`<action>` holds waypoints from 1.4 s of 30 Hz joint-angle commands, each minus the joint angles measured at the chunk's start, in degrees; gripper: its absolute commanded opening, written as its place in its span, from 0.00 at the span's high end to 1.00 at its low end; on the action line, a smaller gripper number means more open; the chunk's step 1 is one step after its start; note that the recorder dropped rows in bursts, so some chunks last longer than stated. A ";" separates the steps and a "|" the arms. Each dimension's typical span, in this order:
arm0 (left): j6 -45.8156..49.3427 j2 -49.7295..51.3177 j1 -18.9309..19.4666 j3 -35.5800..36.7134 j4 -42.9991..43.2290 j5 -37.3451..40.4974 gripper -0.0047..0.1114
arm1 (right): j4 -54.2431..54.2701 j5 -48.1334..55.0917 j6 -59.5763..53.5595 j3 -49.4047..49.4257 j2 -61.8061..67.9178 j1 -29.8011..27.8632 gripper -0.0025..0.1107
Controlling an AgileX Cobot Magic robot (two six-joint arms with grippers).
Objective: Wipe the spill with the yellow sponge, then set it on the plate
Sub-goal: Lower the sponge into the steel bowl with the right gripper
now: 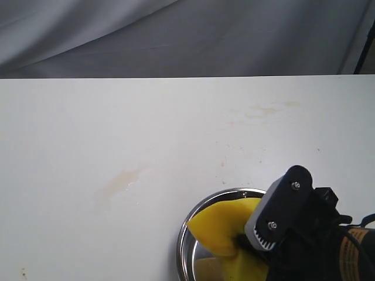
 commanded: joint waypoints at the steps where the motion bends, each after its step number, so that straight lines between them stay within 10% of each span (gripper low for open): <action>1: -0.16 -0.18 -0.32 0.21 0.04 -0.20 0.96 | -1.88 -1.94 0.39 0.27 -0.36 -0.17 0.98; 42: -0.16 -0.18 -0.32 0.21 0.04 -0.20 0.96 | -6.13 3.65 4.98 0.27 -0.36 -0.17 0.98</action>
